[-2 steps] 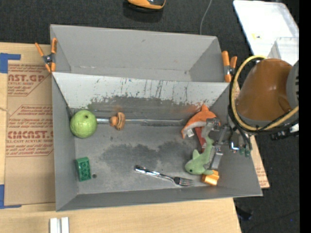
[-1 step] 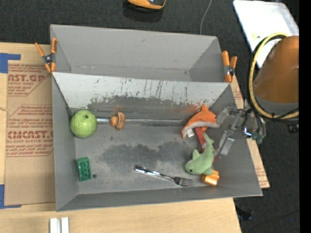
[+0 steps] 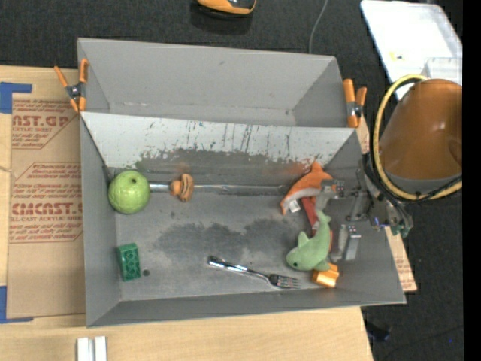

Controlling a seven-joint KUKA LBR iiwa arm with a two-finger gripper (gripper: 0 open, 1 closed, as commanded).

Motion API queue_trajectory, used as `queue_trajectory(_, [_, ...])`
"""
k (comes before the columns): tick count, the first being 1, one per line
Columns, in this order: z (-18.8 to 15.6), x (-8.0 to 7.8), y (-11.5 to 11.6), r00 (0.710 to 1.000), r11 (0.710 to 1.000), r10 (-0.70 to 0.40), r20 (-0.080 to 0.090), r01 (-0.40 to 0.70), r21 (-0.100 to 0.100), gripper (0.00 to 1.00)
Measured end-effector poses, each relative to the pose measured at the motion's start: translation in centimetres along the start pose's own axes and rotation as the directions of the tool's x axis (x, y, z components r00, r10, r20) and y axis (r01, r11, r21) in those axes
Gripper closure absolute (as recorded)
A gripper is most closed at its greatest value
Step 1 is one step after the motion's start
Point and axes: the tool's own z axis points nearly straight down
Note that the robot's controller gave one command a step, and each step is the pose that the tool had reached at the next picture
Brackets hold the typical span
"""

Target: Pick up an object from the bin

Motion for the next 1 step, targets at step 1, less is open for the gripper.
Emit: queue_trajectory(1, [6.99,-0.85,0.71,0.953,0.953,-0.303,0.009,0.303,0.005,0.0])
